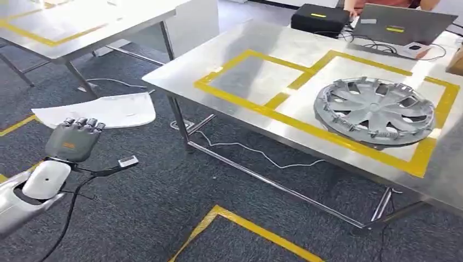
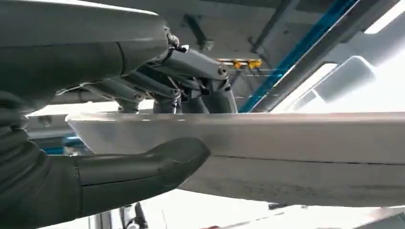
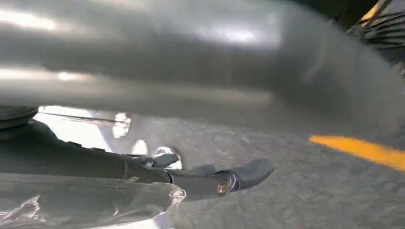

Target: Take the parts from the cabinet and place them on the table.

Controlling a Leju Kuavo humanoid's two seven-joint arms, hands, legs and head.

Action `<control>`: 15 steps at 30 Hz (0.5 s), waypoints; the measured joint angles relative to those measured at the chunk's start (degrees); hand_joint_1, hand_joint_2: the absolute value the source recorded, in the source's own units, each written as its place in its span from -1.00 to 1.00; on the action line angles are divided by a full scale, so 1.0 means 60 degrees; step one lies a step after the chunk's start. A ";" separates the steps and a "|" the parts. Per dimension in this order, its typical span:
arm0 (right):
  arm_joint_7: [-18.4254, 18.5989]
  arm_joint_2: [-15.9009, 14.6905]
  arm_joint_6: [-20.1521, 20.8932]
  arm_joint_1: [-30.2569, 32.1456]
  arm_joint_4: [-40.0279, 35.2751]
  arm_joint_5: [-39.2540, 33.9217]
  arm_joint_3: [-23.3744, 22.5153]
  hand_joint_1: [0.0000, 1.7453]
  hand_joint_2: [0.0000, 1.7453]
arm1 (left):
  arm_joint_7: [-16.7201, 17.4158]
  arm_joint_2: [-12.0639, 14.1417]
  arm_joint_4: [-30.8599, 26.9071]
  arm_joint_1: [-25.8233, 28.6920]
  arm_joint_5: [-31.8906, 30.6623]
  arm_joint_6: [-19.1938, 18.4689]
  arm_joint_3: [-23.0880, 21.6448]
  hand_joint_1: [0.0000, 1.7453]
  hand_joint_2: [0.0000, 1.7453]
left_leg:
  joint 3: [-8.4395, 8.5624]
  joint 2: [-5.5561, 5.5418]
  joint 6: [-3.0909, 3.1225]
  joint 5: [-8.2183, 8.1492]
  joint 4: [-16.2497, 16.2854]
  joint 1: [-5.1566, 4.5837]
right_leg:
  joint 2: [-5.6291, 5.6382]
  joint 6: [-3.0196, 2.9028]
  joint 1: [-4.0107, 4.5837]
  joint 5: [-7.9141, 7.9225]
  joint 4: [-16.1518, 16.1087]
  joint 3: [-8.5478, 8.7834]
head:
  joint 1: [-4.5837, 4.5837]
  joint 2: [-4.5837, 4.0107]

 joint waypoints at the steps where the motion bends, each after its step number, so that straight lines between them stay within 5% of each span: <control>1: -0.0109 0.0011 0.0004 0.0019 0.0000 -0.0025 0.0007 -1.00 -1.00 | -0.0474 -0.0164 0.0000 0.0113 0.0000 0.0033 0.0179 0.58 1.00 | -0.0392 0.0003 -0.0055 -0.0475 0.0367 0.0024 | -0.0001 0.0033 -0.0059 -0.0068 -0.0032 0.0045 | -0.0011 0.0000; 3: -0.0189 0.0029 0.0018 0.0035 0.0000 -0.0073 0.0047 -1.00 -1.00 | -0.1263 -0.0451 0.0000 0.0379 0.0003 0.0134 0.0527 0.58 1.00 | -0.0970 0.0024 -0.0160 -0.1343 0.0573 0.0135 | 0.0016 0.0129 -0.0173 -0.0232 -0.0024 0.0150 | -0.0014 0.0000; 4: -0.0189 0.0051 0.0018 0.0056 0.0000 -0.0076 0.0077 -1.00 -1.00 | -0.1310 -0.0513 0.0004 0.0441 0.0004 0.0153 0.0619 0.58 1.00 | -0.1119 0.0031 -0.0219 -0.1281 0.0404 0.0210 | 0.0026 0.0179 -0.0217 -0.0325 0.0009 0.0217 | -0.0018 0.0000; 5: -0.0186 0.0062 0.0015 0.0077 0.0000 -0.0087 0.0102 -1.00 -1.00 | -0.1310 -0.0550 0.0007 0.0463 0.0004 0.0200 0.0760 0.58 1.00 | -0.1123 0.0033 -0.0307 -0.0855 -0.0012 0.0276 | 0.0031 0.0242 -0.0280 -0.0425 0.0052 0.0300 | -0.0011 0.0000; 7: -0.0131 0.0062 0.0015 0.0088 0.0000 -0.0105 0.0146 -1.00 -1.00 | -0.1273 -0.0560 0.0004 0.0465 0.0004 0.0255 0.0965 0.58 1.00 | -0.0922 0.0039 -0.0579 0.0686 -0.1356 0.0425 | 0.0035 0.0448 -0.0399 -0.0681 0.0205 0.0437 | -0.0011 0.0000; 8: -0.0131 0.0047 0.0007 0.0083 0.0007 -0.0113 0.0171 -1.00 -1.00 | -0.1230 -0.0572 0.0007 0.0463 0.0004 0.0255 0.0994 0.58 1.00 | -0.0945 0.0115 -0.0678 0.1202 -0.1730 0.0454 | 0.0039 0.0550 -0.0337 -0.0814 0.0362 0.0419 | -0.0052 0.0000; 9: -0.0182 0.0029 0.0000 0.0077 0.0018 -0.0124 0.0178 -1.00 -1.00 | -0.1168 -0.0579 0.0015 0.0439 0.0004 0.0251 0.0983 0.58 1.00 | -0.0962 0.0143 -0.0425 0.0729 -0.1692 0.0419 | 0.0046 0.0562 -0.0379 -0.0868 0.0418 0.0387 | -0.0081 0.0000; 10: -0.0196 0.0033 0.0011 0.0069 0.0018 -0.0127 0.0197 -1.00 -1.00 | -0.1131 -0.0579 0.0011 0.0496 0.0004 0.0262 0.1002 0.58 1.00 | -0.1007 0.0129 -0.0296 0.1070 -0.1641 0.0402 | 0.0044 0.0613 -0.0375 -0.0925 0.0399 0.0265 | -0.0062 0.0004; 13: -0.0200 0.0029 0.0004 0.0060 0.0018 -0.0127 0.0273 -1.00 -1.00 | -0.0836 -0.0487 0.0011 0.0483 0.0004 0.0262 0.0976 0.58 1.00 | -0.0961 0.0129 -0.0062 0.1057 -0.1624 0.0452 | -0.0046 0.0749 -0.0382 -0.1059 0.0434 0.0338 | -0.0088 0.0000; 15: -0.0167 0.0029 -0.0011 0.0039 0.0015 -0.0127 0.0320 -1.00 -1.00 | -0.0622 -0.0310 0.0007 0.0394 0.0004 0.0280 0.0892 0.58 1.00 | -0.0924 0.0137 0.0020 0.1005 -0.1623 0.0454 | -0.0209 0.0881 -0.0412 -0.1601 0.1447 -0.0174 | -0.0003 0.0000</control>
